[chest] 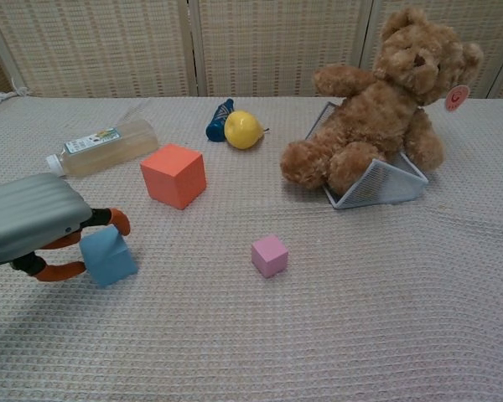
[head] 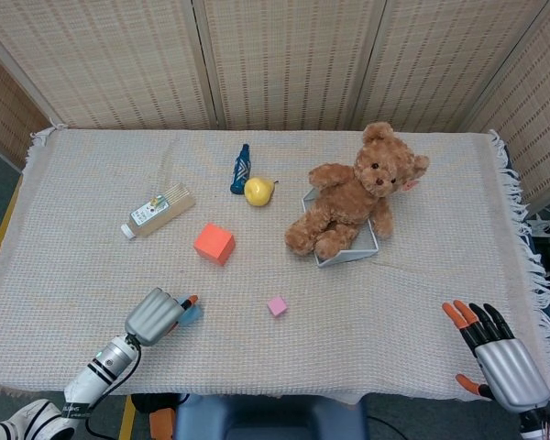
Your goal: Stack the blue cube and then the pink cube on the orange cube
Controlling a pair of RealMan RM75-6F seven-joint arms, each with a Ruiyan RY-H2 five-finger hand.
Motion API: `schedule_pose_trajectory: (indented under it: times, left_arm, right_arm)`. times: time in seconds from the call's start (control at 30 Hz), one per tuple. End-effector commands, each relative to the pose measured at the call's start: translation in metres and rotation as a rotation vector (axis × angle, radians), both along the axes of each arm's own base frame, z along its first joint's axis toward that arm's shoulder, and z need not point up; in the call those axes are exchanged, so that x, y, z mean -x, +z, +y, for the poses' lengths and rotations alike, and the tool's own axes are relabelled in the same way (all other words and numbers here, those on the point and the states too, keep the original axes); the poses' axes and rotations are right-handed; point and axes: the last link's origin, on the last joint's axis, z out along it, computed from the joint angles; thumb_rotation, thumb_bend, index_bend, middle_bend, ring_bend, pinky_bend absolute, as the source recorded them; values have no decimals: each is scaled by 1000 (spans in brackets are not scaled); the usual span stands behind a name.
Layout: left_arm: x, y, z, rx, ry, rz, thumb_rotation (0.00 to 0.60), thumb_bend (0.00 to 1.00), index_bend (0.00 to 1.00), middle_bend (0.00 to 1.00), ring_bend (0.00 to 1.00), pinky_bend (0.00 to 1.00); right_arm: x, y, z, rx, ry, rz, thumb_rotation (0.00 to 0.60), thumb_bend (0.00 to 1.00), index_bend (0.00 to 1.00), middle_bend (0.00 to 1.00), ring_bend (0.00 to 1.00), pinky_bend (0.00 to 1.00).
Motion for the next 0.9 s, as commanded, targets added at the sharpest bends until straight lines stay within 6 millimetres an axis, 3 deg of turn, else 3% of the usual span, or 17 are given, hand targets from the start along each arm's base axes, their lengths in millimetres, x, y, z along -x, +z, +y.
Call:
schedule_pose_trajectory:
  times: [0.03, 0.2, 0.4, 0.57, 0.9]
  left_arm:
    - [-2, -5, 1, 18, -46, -45, 600, 318, 460, 1000, 1000, 1000]
    - [-2, -9, 3, 26, -78, -113, 600, 315, 644, 1000, 1000, 1000]
    - [-3, -2, 9, 97, 51, -286, 600, 308, 668, 1000, 1000, 1000]
    - [-7, 22, 23, 47, 97, -319, 600, 307, 690, 1000, 1000, 1000]
    - [-43, 60, 52, -59, 105, -291, 600, 307, 703, 1000, 1000, 1000]
  right_arm:
    - [0, 0, 0, 0, -3, 1, 600, 7, 0, 0, 0, 0]
    - [0, 0, 0, 1, -7, 2, 600, 6, 0, 0, 0, 0]
    - [1, 0, -1, 2, -14, 6, 600, 7, 0, 0, 0, 0]
    - [2, 1, -3, 4, -21, 7, 600, 8, 0, 0, 0, 0]
    - [5, 1, -10, 19, -37, 9, 600, 8, 0, 0, 0, 0]
